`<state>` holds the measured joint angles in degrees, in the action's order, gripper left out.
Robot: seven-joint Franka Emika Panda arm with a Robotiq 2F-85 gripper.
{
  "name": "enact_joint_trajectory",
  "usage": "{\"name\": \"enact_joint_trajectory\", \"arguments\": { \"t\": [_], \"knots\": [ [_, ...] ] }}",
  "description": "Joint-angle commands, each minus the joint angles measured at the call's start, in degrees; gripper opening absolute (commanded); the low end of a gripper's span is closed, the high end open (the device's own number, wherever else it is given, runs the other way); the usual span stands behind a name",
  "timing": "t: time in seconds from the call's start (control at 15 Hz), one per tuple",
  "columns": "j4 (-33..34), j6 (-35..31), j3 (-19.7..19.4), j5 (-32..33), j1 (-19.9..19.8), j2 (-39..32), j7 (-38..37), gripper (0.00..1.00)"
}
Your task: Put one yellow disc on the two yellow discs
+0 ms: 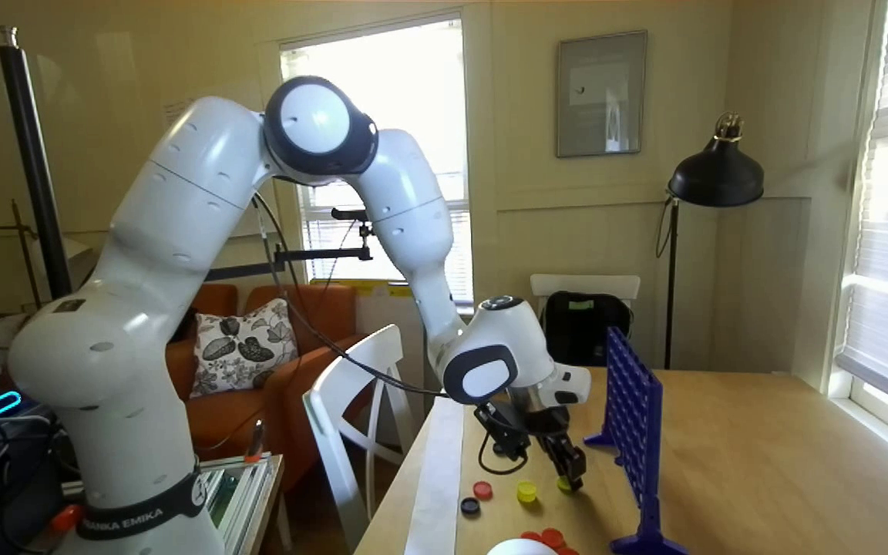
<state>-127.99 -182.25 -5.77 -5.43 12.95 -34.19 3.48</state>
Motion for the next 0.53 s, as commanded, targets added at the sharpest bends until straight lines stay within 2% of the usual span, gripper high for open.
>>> {"name": "enact_joint_trajectory", "arguments": {
  "t": [0.0,0.47],
  "knots": [
    [-4.4,3.4,-2.7,2.8,2.9,3.5,-2.5,0.1],
    [-9.0,0.2,-2.3,4.9,2.7,6.9,-1.7,0.1]
  ]
}}
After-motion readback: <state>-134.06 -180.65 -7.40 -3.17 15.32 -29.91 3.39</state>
